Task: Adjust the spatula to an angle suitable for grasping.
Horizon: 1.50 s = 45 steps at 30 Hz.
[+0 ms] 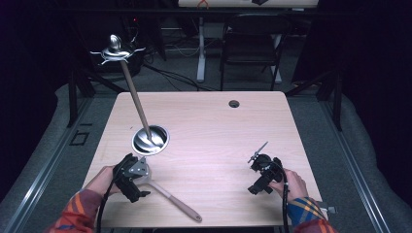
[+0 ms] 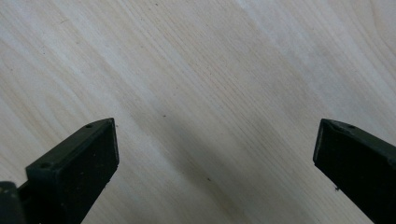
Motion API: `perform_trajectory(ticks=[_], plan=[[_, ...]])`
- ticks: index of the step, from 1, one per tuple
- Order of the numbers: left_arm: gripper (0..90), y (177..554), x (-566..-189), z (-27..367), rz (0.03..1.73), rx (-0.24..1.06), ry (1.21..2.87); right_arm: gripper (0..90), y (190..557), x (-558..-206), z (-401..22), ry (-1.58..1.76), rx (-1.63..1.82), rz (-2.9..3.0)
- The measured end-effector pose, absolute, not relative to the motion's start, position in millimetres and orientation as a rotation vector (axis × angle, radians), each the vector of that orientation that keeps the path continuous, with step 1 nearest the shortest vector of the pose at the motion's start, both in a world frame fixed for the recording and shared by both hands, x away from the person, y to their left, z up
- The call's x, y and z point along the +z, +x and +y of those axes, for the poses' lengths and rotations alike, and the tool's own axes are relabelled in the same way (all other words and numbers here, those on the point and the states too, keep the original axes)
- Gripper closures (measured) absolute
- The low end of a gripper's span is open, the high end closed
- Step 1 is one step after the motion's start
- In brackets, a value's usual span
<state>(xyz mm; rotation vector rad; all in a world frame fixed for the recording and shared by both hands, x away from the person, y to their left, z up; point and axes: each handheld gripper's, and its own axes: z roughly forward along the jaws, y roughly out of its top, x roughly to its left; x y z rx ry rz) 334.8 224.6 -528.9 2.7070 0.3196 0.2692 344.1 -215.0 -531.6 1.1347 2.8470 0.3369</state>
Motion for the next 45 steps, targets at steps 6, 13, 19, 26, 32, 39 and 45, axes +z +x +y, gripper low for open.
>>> perform_trajectory(ticks=[6, 13, 19, 26, 32, 39, 45], plan=[[0.0, 336, -531, 219, 0.299, 0.269, 2.705, 0.0, 344, -531, -215, 1.126, 0.32, 2.846], [13.4, 335, -537, 207, 0.218, 0.229, 2.732, 0.0, 344, -532, -215, 1.13, 0.325, 2.849], [26.1, 332, -538, 199, 0.224, 0.199, 2.69, 0.0, 343, -534, -214, 1.133, 0.332, 2.861], [40.7, 332, -544, 196, 0.2, 0.185, 2.728, 0.0, 344, -534, -214, 1.119, 0.296, 2.869], [46.9, 336, -546, 200, 0.212, 0.122, 2.704, 0.0, 344, -535, -213, 1.131, 0.315, 2.87], [50.0, 341, -547, 201, 0.282, 0.019, 2.705, 0.0, 343, -533, -212, 1.121, 0.303, 2.87], [46.1, 342, -550, 201, 0.292, 0.004, 2.701, 0.0, 343, -535, -212, 1.135, 0.322, 2.869]])
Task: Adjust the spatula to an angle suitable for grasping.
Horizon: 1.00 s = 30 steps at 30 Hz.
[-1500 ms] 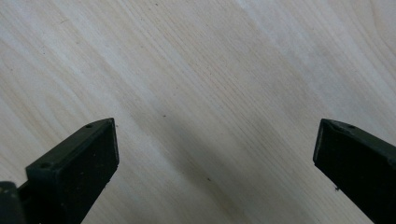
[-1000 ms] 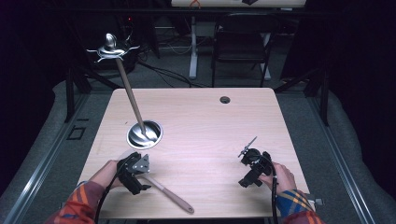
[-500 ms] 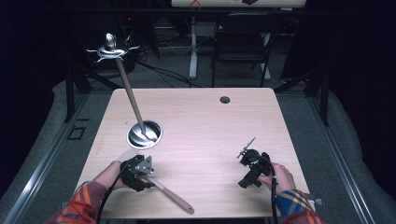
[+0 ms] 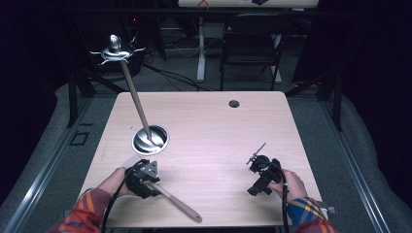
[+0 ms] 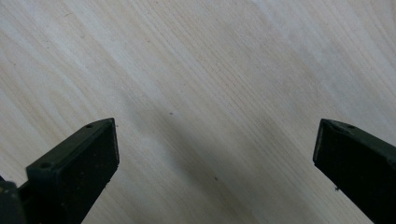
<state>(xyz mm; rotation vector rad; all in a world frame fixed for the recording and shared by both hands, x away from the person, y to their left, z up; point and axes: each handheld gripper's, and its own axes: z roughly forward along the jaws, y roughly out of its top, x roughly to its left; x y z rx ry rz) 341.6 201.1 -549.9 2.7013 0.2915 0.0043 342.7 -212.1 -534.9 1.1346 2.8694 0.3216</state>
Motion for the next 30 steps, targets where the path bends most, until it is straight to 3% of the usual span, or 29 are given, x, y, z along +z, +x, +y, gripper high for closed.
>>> perform_trajectory(ticks=[14, 30], plan=[[53.4, 337.6, -549.4, 199.1, 0.22, 0.081, 2.746, 0.7, 342.0, -534.2, -211.0, 1.117, 0.293, 2.872], [68.9, 341.1, -547.3, 205.8, 0.328, 0.136, 2.77, 1.0, 341.7, -534.3, -211.3, 1.12, 0.278, 2.869]])
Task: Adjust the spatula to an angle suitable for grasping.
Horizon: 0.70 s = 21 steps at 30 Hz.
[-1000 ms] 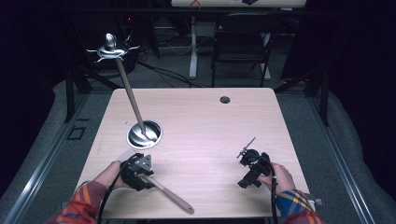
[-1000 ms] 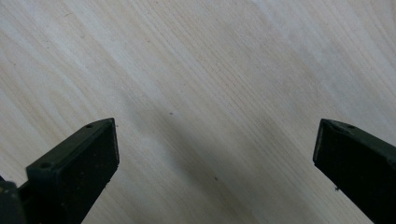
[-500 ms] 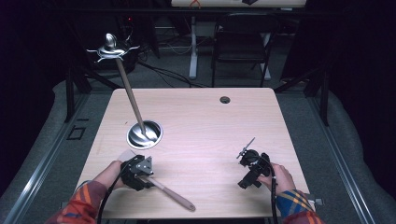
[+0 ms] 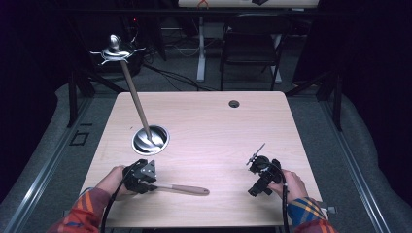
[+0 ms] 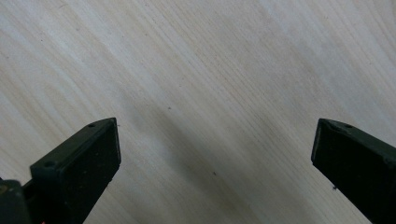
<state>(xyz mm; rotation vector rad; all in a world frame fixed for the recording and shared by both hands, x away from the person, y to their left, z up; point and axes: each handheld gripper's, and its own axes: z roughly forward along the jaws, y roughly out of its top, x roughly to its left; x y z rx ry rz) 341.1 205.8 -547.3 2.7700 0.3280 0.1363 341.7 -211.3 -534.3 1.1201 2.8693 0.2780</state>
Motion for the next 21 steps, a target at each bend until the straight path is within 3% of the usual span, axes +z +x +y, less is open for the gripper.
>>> perform_trajectory(ticks=[4, 21], plan=[[70.5, 341.8, -546.9, 205.8, 0.374, 0.141, 2.775, 1.0, 341.9, -534.5, -211.4, 1.12, 0.275, 2.868], [73.2, 348.5, -545.1, 200.9, 0.85, 0.168, 2.727, 1.2, 342.4, -534.9, -212.5, 1.138, 0.27, 2.853]])
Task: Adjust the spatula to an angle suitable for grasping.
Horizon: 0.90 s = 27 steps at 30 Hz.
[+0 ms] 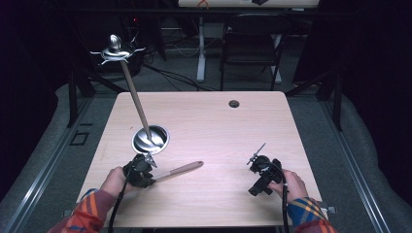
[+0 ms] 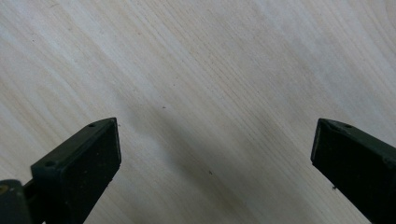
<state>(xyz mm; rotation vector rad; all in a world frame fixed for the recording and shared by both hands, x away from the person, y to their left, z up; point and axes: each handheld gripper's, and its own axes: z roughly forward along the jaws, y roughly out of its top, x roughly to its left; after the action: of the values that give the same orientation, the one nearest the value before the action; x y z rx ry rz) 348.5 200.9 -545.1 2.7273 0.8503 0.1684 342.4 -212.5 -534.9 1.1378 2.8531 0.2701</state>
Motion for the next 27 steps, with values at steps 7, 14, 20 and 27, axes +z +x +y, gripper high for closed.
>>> perform_trajectory(ticks=[7, 14, 20, 27], plan=[[71.9, 347, -545, 199, 0.848, 0.191, 2.74, 1.2, 343, -535, -212, 1.139, 0.253, 2.858], [49.7, 349, -541, 199, 0.864, 0.173, 2.714, 1.2, 343, -535, -213, 1.146, 0.256, 2.848], [34.7, 352, -540, 197, 0.892, 0.194, 2.71, 1.2, 343, -535, -213, 1.149, 0.258, 2.849], [31.9, 357, -542, 189, 0.874, 0.178, 2.722, 1.2, 343, -536, -212, 1.162, 0.251, 2.858]])
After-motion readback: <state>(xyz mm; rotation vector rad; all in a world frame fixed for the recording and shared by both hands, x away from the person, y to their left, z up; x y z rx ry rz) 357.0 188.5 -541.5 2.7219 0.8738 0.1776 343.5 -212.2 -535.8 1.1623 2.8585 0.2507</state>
